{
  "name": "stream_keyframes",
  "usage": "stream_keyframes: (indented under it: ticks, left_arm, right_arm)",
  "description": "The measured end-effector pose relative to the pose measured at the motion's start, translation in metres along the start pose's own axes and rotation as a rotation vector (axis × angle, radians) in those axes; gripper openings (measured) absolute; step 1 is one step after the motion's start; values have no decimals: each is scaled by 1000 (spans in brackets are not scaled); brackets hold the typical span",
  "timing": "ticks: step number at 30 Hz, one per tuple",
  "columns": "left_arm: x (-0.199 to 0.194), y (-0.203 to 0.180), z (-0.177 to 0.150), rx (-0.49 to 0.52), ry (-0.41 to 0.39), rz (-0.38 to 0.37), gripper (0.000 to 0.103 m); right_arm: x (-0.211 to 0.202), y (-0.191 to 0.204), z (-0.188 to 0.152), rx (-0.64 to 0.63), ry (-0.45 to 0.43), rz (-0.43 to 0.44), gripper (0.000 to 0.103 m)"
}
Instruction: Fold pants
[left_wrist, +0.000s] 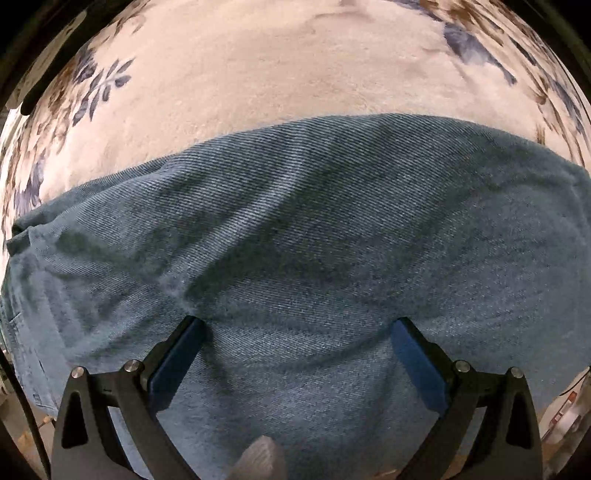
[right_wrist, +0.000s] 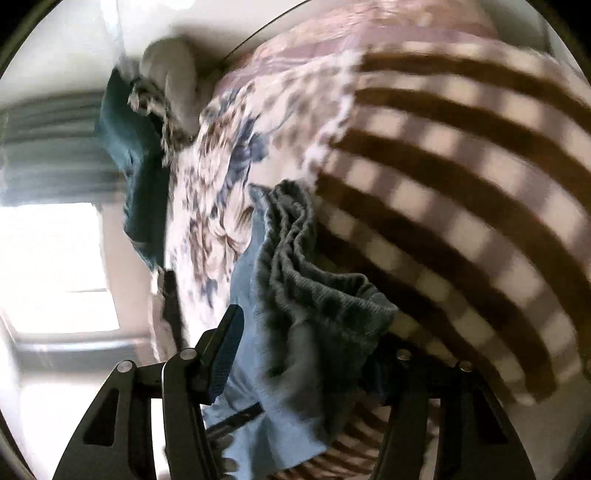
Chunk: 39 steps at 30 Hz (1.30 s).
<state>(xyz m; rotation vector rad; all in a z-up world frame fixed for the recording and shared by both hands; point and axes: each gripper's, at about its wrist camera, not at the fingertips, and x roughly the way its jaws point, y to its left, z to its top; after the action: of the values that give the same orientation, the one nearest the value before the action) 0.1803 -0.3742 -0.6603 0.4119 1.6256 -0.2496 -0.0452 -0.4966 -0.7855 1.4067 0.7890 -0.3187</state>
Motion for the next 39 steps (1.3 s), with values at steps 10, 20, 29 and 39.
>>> stream_keyframes:
  ticks: [10, 20, 29, 39]
  left_arm:
    - [6, 19, -8, -8, -23, -16, 103]
    - [-12, 22, -10, -42, 8, -21, 103]
    - [-36, 56, -9, -70, 27, 85, 103]
    - [-58, 225, -66, -329, 121, -54, 103]
  right_arm:
    - [24, 2, 5, 101, -75, 90, 21]
    - [41, 31, 4, 50, -75, -92, 7]
    - [16, 103, -29, -76, -119, -157, 7]
    - [84, 223, -151, -254, 79, -118, 7]
